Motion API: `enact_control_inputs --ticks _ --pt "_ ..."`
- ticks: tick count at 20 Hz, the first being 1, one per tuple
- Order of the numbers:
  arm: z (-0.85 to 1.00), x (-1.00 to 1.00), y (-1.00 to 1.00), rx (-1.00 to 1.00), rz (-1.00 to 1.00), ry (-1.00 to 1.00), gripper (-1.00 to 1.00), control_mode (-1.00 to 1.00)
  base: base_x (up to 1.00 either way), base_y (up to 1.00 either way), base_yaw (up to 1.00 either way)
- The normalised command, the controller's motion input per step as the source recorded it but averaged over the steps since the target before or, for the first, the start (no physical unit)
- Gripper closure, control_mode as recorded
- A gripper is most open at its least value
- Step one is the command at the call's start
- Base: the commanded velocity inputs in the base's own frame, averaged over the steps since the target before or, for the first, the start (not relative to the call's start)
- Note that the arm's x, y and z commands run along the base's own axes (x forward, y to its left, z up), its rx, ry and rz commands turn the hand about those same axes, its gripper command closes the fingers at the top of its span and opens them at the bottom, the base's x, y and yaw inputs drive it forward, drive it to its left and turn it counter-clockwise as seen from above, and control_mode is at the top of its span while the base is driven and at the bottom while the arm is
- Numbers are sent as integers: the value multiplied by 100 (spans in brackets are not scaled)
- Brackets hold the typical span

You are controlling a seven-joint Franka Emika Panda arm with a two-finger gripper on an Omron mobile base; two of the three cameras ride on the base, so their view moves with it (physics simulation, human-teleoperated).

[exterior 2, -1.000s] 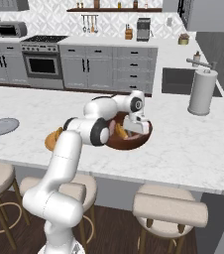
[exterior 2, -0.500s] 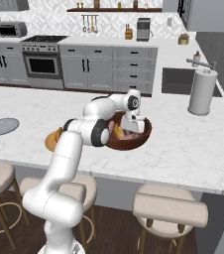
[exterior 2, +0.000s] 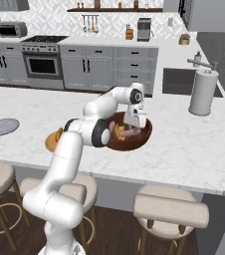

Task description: Place one bun and one sausage from the bowl on each plate.

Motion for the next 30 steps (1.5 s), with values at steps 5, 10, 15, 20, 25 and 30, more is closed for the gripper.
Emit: enact_control_inputs --ticks 5,10,15,20,25,30 --pt "92 -64 12 0 -5 -33 100 -100 0 0 0" --pt "78 -77 87 0 15 -68 100 -100 0 0 0" --pt "51 -39 100 -1 28 -66 100 -100 0 0 0" --pt "9 -27 100 -4 35 -39 100 -100 0 0 0" --pt "0 -25 100 -17 57 -1 100 -100 0 0 0" --pt "13 -1 100 -26 56 11 100 -100 0 0 0"
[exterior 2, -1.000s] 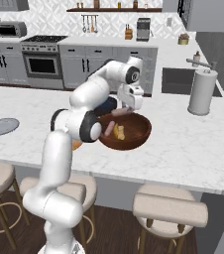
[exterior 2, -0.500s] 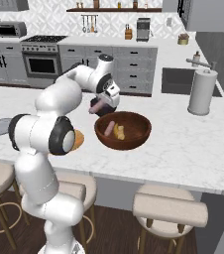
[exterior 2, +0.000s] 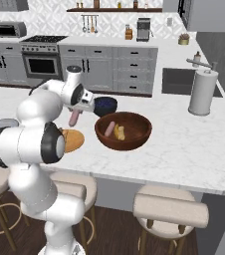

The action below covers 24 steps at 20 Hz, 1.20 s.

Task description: Place one bun and one sausage from the bowl on each plate.

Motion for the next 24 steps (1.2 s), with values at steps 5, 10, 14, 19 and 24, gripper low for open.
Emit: enact_control_inputs --ticks 5,10,14,19,24 --pt "-34 1 70 -21 17 5 100 -100 0 0 0" --pt "-84 1 24 -13 10 10 100 -100 0 0 0" --pt "-80 15 -1 -15 -12 5 100 -100 0 0 0" --pt "-58 33 13 0 -9 0 100 -100 0 0 0" --pt "-24 36 0 0 1 0 -100 -100 0 0 0"
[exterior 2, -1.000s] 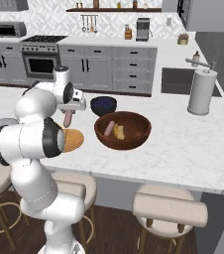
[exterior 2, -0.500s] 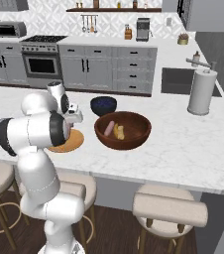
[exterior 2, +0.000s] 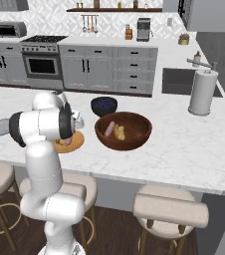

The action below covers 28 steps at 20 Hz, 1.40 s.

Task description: Place one bun and one sausage from the bowl on each plate.

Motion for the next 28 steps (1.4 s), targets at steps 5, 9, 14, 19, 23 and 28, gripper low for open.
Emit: enact_control_inputs --ticks 5,9,14,19,23,28 --pt "-1 25 0 0 1 -1 -100 -100 0 0 0" --pt "0 1 0 0 0 0 -100 -100 0 0 0" --pt "56 -31 -4 -3 -1 -1 -100 -100 0 0 0" --pt "100 -79 -75 7 0 -4 -100 -100 0 0 0" --pt "86 -73 -100 17 0 -5 -100 -100 0 0 0" --pt "58 -3 -100 6 0 3 -100 -100 0 0 0"
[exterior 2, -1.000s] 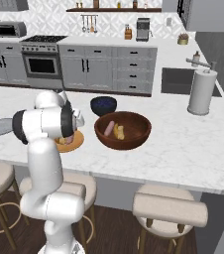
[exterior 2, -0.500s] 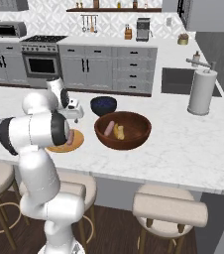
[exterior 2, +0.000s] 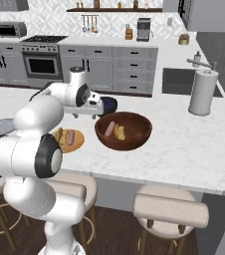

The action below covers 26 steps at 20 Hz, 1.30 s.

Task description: Place one bun and one sausage from the bowl on each plate.

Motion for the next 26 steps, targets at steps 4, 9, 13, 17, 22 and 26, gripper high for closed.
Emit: enact_control_inputs --ticks 4,9,13,17,22,26 --pt "-46 8 -98 3 0 9 -100 -100 0 0 0" --pt "-54 32 -62 1 0 13 -100 -100 0 0 0" --pt "-45 66 -32 5 0 14 -100 -100 0 0 0" --pt "-44 65 -3 0 4 9 -100 -100 0 0 0" --pt "-40 35 -21 0 1 1 -100 -100 0 0 0" --pt "-44 20 -8 0 0 0 -100 -100 0 0 0"
